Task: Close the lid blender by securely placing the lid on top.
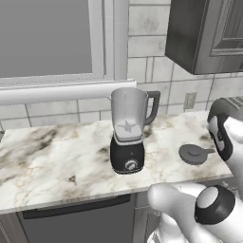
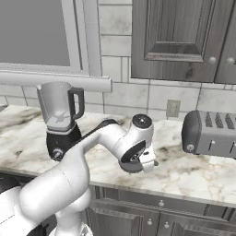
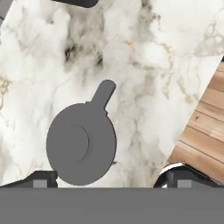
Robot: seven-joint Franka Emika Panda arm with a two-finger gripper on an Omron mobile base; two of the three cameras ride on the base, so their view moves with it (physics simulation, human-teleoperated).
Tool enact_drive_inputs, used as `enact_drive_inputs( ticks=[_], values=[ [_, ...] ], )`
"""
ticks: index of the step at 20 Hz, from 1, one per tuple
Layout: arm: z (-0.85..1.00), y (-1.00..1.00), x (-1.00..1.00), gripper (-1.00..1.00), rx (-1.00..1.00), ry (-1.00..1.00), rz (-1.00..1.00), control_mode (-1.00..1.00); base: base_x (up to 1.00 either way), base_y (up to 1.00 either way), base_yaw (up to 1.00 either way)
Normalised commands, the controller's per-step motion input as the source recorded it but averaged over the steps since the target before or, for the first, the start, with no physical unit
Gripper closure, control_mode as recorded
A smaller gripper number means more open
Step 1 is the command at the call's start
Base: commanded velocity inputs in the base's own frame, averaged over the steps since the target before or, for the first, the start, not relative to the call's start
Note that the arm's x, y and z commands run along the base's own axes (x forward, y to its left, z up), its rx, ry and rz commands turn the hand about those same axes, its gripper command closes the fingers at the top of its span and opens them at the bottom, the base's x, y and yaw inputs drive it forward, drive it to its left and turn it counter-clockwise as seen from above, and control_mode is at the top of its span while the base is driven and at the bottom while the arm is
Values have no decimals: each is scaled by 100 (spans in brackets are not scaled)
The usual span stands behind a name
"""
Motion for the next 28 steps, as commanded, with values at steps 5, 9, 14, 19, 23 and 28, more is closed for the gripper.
enact_drive_inputs(
  ticks=[5, 9, 14, 19, 23, 28],
  values=[
    [-29, -7, 45, -100, 8, 11, -33, -100, 0, 0, 0],
    [-5, -2, 38, -100, 10, 9, -16, -100, 0, 0, 0],
    [-18, -27, 15, -100, 10, 5, -8, -100, 0, 0, 0],
    [-20, -37, 0, -100, 6, 4, -3, -100, 0, 0, 0],
    [-33, -4, 6, -100, 0, 12, 0, -100, 0, 0, 0],
    [-35, 0, 19, -100, 0, 12, -1, -100, 0, 0, 0]
  ],
)
